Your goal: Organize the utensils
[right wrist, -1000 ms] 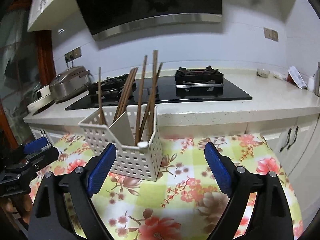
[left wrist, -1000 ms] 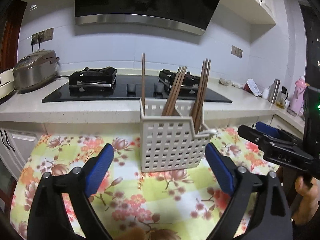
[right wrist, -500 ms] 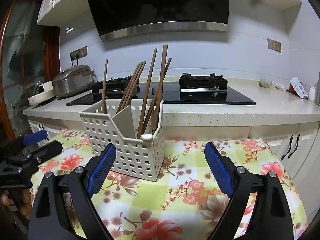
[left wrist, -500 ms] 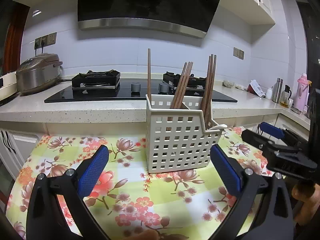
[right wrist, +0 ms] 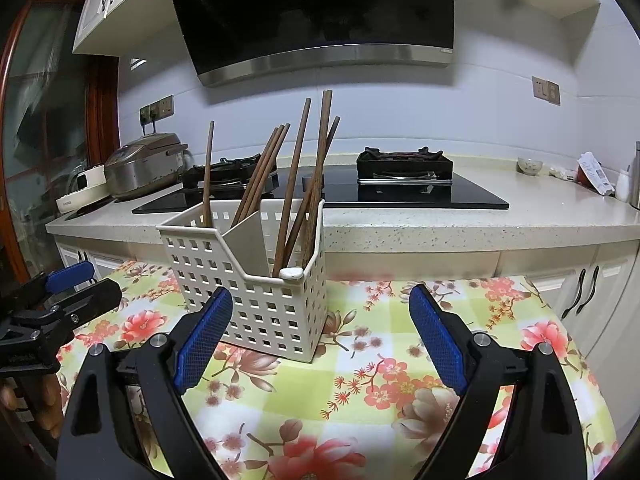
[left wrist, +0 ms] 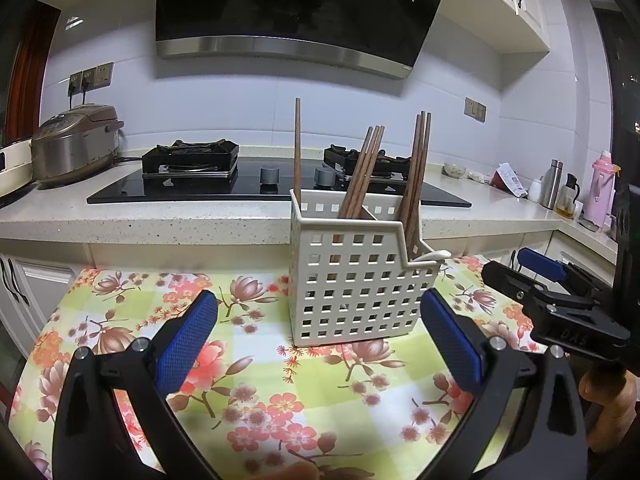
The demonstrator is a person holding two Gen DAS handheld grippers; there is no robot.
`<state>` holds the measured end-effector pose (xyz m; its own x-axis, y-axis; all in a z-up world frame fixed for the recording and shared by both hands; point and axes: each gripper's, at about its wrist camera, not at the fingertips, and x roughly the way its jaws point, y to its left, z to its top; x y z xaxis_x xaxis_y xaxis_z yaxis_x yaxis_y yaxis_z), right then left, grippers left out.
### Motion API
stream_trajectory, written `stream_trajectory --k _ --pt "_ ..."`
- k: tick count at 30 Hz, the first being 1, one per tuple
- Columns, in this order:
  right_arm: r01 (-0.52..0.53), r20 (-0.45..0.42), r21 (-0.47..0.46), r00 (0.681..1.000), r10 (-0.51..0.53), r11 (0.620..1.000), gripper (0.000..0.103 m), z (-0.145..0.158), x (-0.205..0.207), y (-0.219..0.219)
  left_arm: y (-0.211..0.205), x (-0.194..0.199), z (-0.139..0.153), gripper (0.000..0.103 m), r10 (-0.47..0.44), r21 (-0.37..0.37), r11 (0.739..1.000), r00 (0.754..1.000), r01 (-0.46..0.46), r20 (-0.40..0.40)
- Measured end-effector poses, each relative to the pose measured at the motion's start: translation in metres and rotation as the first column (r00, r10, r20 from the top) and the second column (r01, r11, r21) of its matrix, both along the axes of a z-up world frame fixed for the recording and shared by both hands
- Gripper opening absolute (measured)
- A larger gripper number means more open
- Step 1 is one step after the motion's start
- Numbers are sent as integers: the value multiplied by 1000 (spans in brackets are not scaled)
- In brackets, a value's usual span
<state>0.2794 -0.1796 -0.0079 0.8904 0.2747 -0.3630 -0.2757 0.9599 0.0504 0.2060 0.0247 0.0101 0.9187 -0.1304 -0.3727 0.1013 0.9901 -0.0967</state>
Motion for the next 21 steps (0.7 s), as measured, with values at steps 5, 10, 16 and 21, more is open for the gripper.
stream_trajectory --k 5,10,16,21 --pt "-1 0 -2 1000 1 1000 84 0 0 0 0 -1 1 98 1 -2 1000 1000 -1 3" --pt "-2 -1 -3 1000 2 1000 84 1 0 0 0 -1 0 98 -1 -2 1000 1000 1 3" --pt "1 1 -1 1000 -1 1000 84 1 0 0 -1 -3 1 98 -4 0 1000 1000 4 8" --pt "-1 3 -2 1000 1 1000 84 1 -1 0 -1 -3 2 98 -6 -1 1000 1000 6 12"
